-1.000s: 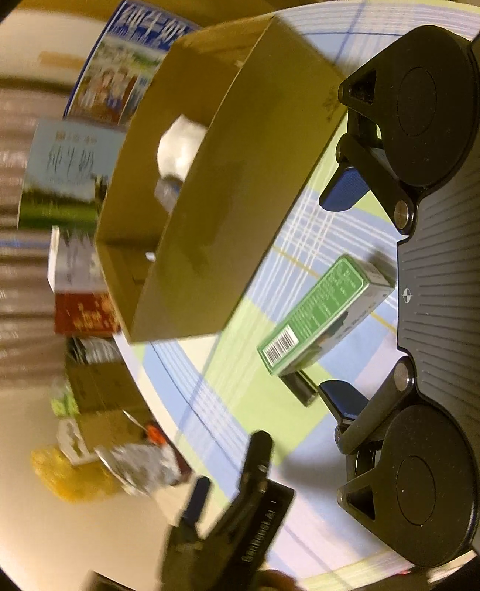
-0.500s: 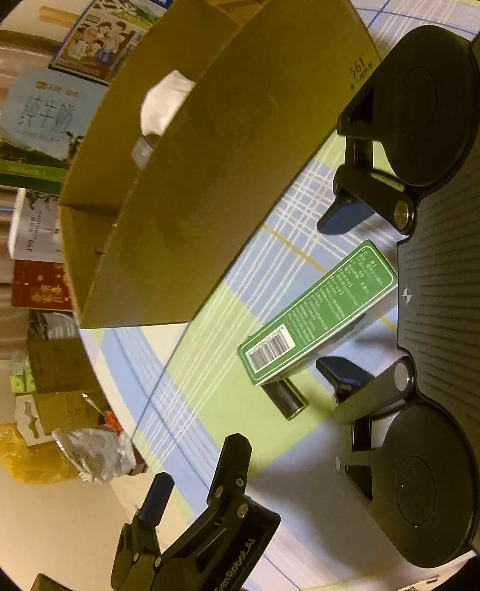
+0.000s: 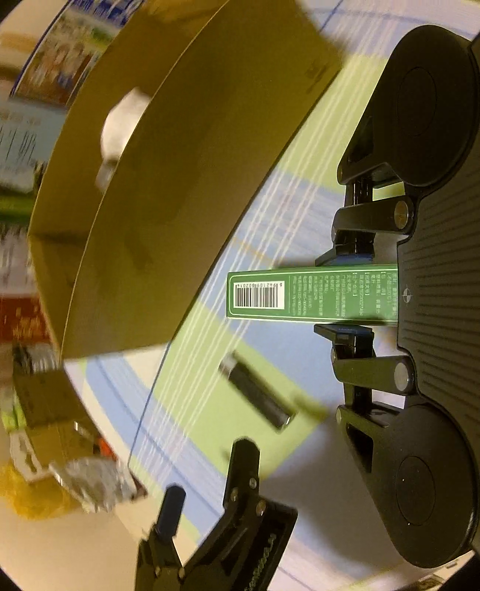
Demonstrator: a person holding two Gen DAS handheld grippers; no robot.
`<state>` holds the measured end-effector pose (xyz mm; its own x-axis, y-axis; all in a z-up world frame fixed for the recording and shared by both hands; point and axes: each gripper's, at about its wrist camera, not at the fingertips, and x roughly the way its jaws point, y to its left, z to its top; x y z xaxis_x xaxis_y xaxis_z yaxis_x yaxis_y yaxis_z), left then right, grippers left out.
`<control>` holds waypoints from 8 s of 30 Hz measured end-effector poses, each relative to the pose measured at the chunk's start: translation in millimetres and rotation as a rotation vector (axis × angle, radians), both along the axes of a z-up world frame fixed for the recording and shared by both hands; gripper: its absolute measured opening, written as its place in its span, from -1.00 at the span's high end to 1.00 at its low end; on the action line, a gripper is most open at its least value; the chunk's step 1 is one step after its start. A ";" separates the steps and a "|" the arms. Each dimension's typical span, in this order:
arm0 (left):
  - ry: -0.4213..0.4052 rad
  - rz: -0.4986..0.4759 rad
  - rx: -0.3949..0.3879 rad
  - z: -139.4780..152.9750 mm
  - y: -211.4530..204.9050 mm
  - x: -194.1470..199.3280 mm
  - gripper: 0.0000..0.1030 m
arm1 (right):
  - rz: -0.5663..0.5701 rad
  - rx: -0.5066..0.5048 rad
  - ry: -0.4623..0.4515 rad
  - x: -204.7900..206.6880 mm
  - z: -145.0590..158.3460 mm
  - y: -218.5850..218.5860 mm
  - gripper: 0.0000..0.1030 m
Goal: Organize objects
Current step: 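Grasp the green medicine box with the right gripper while the left grasps the black lighter, then lift the lighter and medicine box and carry both toward the cardboard box, then lower the lighter and medicine box into the box and open both grippers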
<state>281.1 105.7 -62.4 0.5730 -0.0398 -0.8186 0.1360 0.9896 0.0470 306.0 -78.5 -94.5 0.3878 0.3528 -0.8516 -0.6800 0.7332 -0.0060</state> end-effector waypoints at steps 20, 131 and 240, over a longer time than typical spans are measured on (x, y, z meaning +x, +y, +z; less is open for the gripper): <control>0.044 -0.031 -0.040 -44.9 -21.2 31.3 0.22 | -0.040 0.038 0.028 18.7 -1.8 -22.2 0.36; -0.088 -0.093 -0.109 30.3 -60.5 9.8 0.66 | -0.147 0.148 -0.094 -9.2 59.6 -55.6 0.47; -0.257 0.025 -0.199 84.1 -82.4 162.6 0.41 | -0.552 0.459 -0.255 143.4 109.8 -93.0 0.46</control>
<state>443.7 23.3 21.7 0.7625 -0.1677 -0.6248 0.1203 0.9857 -0.1178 449.4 -171.5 15.3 0.7759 0.3471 -0.5268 -0.2320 0.9335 0.2734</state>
